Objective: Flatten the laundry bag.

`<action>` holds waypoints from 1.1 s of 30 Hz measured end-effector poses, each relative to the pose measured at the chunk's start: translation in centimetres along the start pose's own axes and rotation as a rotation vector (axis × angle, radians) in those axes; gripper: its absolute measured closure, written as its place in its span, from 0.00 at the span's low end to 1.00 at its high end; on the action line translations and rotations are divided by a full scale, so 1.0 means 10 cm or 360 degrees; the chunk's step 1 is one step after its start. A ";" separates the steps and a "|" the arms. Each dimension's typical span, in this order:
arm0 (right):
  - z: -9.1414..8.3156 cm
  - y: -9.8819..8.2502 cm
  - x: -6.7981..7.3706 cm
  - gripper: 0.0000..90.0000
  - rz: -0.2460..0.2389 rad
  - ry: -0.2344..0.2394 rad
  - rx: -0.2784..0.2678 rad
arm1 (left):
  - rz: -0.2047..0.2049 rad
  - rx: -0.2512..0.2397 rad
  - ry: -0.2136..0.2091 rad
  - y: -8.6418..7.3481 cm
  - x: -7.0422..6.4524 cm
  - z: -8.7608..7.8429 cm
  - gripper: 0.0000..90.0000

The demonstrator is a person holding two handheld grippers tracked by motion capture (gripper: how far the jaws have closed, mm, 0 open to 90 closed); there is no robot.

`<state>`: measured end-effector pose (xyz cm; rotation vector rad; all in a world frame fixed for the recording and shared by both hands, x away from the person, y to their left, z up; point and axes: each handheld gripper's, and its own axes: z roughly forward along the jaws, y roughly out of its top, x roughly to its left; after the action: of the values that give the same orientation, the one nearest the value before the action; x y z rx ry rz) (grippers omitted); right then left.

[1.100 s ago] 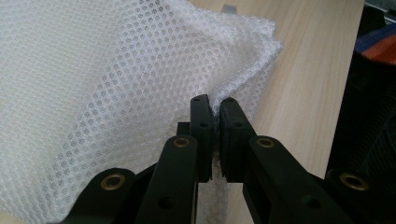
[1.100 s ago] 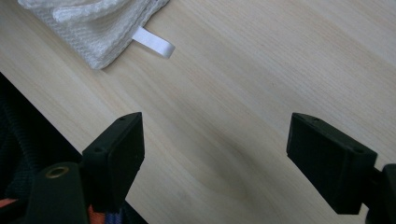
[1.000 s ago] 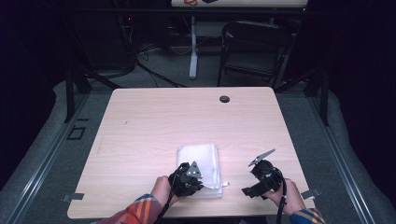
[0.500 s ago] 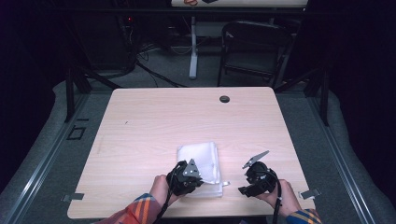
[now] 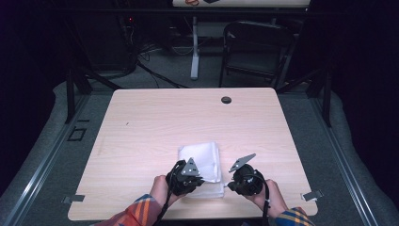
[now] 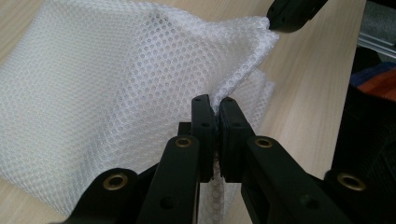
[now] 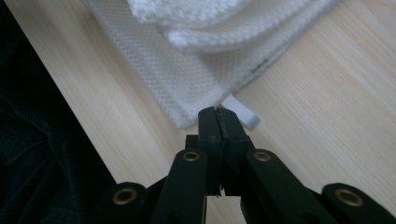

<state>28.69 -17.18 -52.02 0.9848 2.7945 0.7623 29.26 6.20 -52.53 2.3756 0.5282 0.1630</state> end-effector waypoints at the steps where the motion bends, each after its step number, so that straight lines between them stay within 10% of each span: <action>1: 0.03 0.03 0.02 1.00 -0.0009 0.0005 -0.0005 | -0.0002 0.0000 0.0004 0.00 0.00 0.00 0.96; 16: 0.50 0.17 0.04 1.00 -0.0026 0.0073 0.0043 | -0.0124 -0.0034 0.0050 -0.03 0.04 -0.03 0.96; 33: 0.53 0.17 0.06 1.00 -0.0054 0.0049 0.0030 | -0.0200 -0.0040 0.0149 -0.07 0.16 -0.16 0.97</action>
<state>30.40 -13.46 -55.77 0.9335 2.8418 0.7548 30.08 8.27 -51.81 2.3106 0.7133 0.2237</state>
